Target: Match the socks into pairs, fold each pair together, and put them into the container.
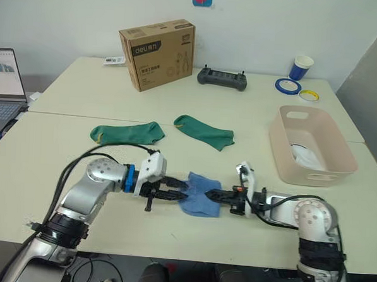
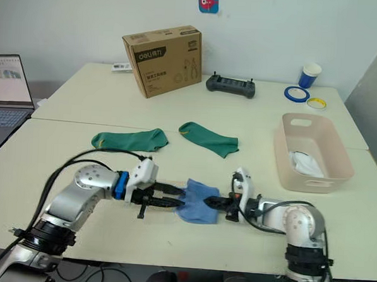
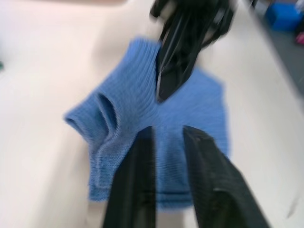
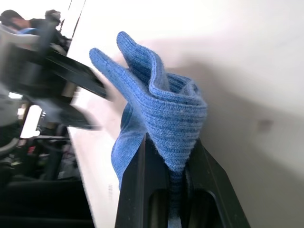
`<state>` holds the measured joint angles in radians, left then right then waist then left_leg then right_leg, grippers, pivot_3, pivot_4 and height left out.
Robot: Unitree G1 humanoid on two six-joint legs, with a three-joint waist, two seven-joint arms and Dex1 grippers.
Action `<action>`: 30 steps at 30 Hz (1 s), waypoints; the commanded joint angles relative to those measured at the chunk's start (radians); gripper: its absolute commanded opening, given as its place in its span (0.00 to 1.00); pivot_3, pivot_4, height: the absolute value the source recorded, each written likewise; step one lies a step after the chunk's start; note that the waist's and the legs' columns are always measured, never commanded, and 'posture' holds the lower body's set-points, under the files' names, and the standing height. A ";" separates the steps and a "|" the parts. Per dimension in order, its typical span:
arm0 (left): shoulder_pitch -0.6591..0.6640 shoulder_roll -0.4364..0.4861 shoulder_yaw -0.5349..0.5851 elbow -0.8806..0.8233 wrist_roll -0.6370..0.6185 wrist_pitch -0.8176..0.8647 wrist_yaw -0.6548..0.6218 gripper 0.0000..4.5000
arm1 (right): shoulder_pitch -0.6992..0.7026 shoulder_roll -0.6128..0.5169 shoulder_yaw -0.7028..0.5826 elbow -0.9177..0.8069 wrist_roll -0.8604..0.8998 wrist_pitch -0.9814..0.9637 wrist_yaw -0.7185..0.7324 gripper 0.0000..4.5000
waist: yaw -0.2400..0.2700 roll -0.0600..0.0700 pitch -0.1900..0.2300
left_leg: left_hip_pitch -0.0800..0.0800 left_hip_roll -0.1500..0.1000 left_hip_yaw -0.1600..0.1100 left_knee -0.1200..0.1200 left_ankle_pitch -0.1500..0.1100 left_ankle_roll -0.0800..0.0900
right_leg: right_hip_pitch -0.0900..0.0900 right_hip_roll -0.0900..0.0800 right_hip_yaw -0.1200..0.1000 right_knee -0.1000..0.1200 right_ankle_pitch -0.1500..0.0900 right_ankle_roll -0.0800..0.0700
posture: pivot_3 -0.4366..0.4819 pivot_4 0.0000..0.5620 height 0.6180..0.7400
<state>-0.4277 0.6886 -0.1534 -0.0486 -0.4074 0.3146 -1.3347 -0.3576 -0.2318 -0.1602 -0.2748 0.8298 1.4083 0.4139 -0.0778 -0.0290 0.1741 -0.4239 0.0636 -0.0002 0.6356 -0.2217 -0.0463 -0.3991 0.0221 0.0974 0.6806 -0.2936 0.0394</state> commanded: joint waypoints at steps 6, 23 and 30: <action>-0.218 -0.048 0.065 -0.112 -0.158 0.207 0.074 0.89 | -0.082 -0.221 -0.207 -0.291 0.134 -0.041 0.008 0.00 | 0.003 0.001 0.001 | -0.005 0.000 -0.001 0.000 0.000 0.000 | -0.005 0.001 0.000 0.001 0.000 0.000 | 0.48 0.27 1.00; -0.523 -0.512 -0.056 0.133 0.008 0.062 0.338 0.99 | 0.034 -1.131 -0.151 0.087 -0.473 -0.727 0.331 0.00 | 0.033 0.003 0.005 | -0.008 -0.003 0.003 0.008 0.000 0.000 | -0.006 -0.001 0.004 -0.001 0.002 0.005 | 0.48 0.27 1.00; -0.477 -0.553 -0.114 0.100 0.035 0.052 0.322 0.99 | -0.082 -1.092 0.111 0.317 -0.762 -1.051 0.325 0.00 | 0.022 0.006 0.005 | -0.007 -0.003 0.003 0.009 0.000 0.000 | -0.006 -0.001 0.005 0.000 0.002 0.006 | 0.48 0.27 1.00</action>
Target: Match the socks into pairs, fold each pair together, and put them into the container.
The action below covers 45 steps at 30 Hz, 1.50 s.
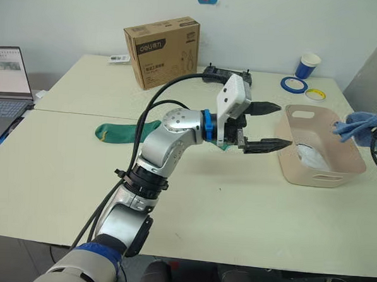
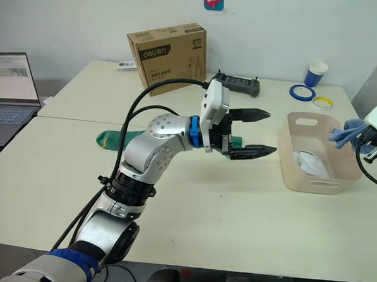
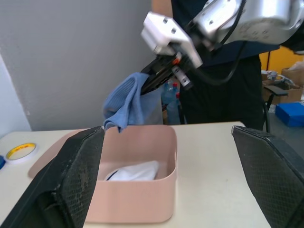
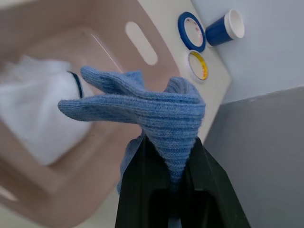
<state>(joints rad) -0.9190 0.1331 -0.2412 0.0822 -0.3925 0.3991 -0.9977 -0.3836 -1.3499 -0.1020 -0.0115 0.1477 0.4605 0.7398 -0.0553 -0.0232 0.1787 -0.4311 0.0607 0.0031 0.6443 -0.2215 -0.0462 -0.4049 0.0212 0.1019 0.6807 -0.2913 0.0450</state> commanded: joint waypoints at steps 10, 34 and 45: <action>0.047 0.030 -0.022 -0.070 0.032 0.001 0.020 0.99 | -0.182 0.192 0.279 0.296 -0.284 -0.351 0.131 0.00 | 0.007 0.002 0.000 | 0.000 0.000 0.000 0.001 0.001 0.000 | 0.000 0.000 0.000 0.001 0.003 -0.003 | 0.48 0.27 1.00; 0.035 0.059 -0.018 -0.033 0.062 -0.016 0.009 1.00 | -0.424 0.200 0.242 0.345 -0.169 -0.181 0.662 1.00 | 0.024 0.003 0.000 | 0.000 0.000 -0.001 0.002 0.001 0.000 | 0.001 -0.001 -0.001 0.002 0.004 -0.004 | 0.48 0.27 1.00; 0.036 0.056 -0.023 -0.026 0.072 -0.029 0.008 1.00 | -0.487 0.211 0.247 0.524 -0.282 -0.348 0.482 0.69 | 0.026 0.004 0.000 | 0.000 -0.001 0.000 0.002 0.001 0.000 | 0.001 -0.001 -0.002 0.002 0.005 -0.005 | 0.48 0.27 1.00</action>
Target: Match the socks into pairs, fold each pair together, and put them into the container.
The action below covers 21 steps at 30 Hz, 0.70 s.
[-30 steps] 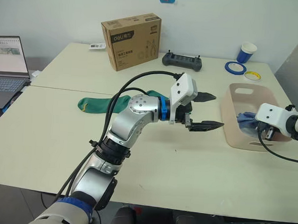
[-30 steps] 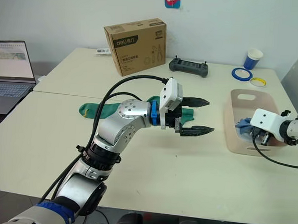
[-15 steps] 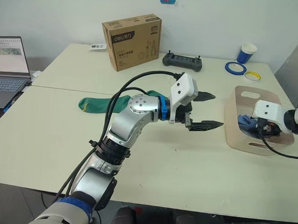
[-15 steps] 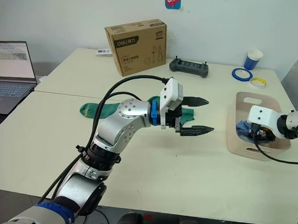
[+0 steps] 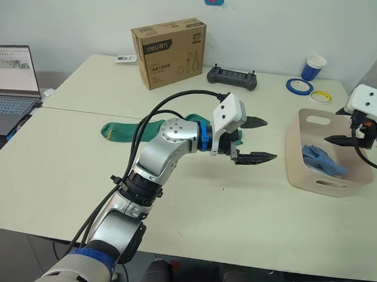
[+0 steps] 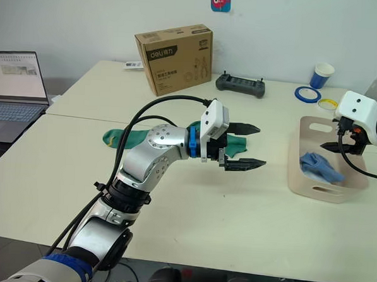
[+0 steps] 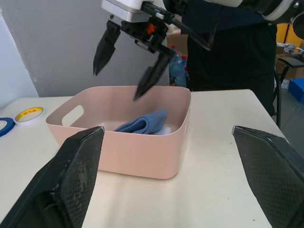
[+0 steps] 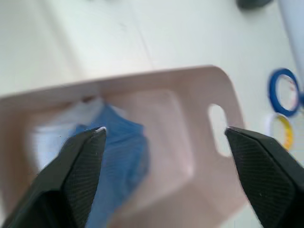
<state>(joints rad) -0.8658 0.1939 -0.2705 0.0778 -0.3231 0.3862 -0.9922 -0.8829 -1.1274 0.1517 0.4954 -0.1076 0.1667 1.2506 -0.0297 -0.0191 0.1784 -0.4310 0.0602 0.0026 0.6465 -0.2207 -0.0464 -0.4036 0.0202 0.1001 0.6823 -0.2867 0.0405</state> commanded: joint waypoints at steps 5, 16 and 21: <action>-0.014 -0.002 0.002 -0.037 0.004 -0.009 -0.003 1.00 | 0.078 0.009 0.006 -0.001 -0.038 -0.078 -0.028 0.31 | 0.000 0.001 0.000 | 0.000 0.000 0.001 0.000 0.000 0.000 | 0.000 -0.001 0.001 0.000 0.000 0.000 | 0.48 0.27 1.00; -0.019 -0.014 0.005 -0.059 -0.011 0.022 -0.023 1.00 | 0.157 0.097 0.010 0.000 -0.019 -0.027 -0.023 0.01 | -0.002 0.001 -0.001 | 0.001 0.000 0.000 0.001 0.001 0.000 | 0.000 0.000 0.000 0.004 0.000 0.000 | 0.48 0.27 1.00; -0.015 -0.009 0.005 -0.059 -0.008 0.020 -0.028 1.00 | 0.159 0.099 -0.003 0.018 -0.009 -0.012 -0.013 0.01 | -0.002 0.001 -0.001 | 0.001 -0.001 0.000 0.002 0.001 0.000 | 0.000 0.000 0.000 0.006 0.000 0.000 | 0.48 0.27 1.00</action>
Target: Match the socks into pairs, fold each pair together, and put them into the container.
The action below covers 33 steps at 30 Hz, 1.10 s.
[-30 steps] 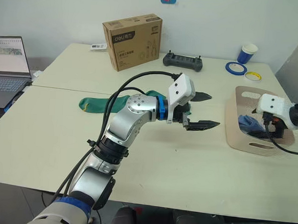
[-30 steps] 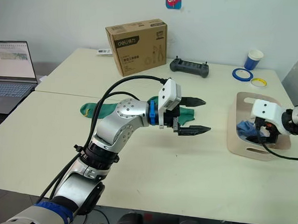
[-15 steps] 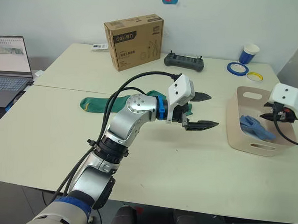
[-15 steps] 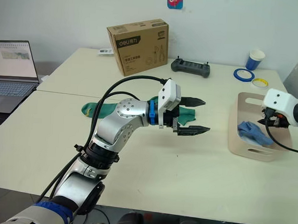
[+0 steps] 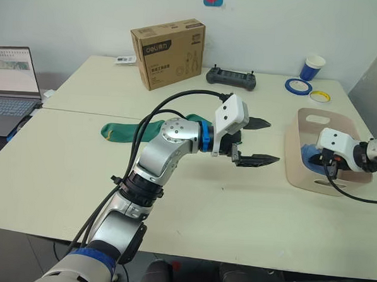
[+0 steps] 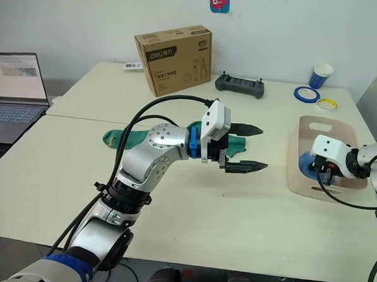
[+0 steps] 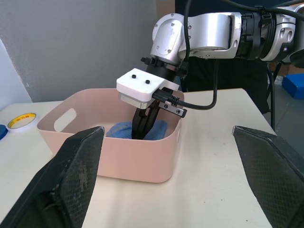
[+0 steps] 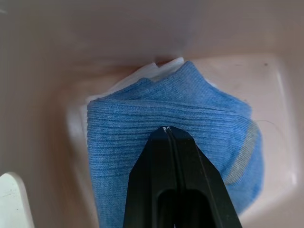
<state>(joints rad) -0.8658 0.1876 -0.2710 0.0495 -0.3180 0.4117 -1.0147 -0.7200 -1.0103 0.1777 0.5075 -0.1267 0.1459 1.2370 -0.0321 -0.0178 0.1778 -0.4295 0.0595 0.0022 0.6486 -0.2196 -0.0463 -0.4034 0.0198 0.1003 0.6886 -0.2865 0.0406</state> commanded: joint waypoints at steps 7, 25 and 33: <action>-0.020 0.044 0.036 0.002 -0.005 -0.013 -0.011 1.00 | -0.103 -0.090 -0.070 -0.028 0.013 0.021 0.013 0.01 | -0.001 0.001 0.000 | 0.001 0.000 0.001 0.000 0.000 0.000 | 0.000 0.000 0.001 0.002 0.000 0.000 | 0.48 0.27 1.00; 0.441 0.249 0.297 -0.054 0.038 -0.155 0.221 1.00 | 0.444 0.575 -0.244 -1.051 0.255 0.544 -0.654 0.88 | -0.004 0.000 -0.001 | 0.003 0.002 -0.003 -0.002 0.003 -0.004 | -0.001 0.002 -0.002 0.009 0.000 0.000 | 0.48 0.27 1.00; 0.701 0.217 0.362 -0.136 0.097 -0.227 0.412 1.00 | 0.713 0.716 -0.147 -1.013 0.117 0.296 -0.885 0.98 | 0.001 -0.003 -0.003 | 0.003 0.000 0.000 -0.001 0.003 -0.004 | -0.001 -0.001 0.000 0.007 -0.002 0.002 | 0.48 0.27 1.00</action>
<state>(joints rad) -0.1866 0.4092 0.0763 -0.0348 -0.2377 0.2164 -0.6392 -0.0319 -0.3101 0.0229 -0.4830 0.0062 0.4941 0.3860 -0.0314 -0.0211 0.1750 -0.4261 0.0601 0.0021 0.6467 -0.2164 -0.0506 -0.4043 0.0189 0.1001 0.6962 -0.2886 0.0428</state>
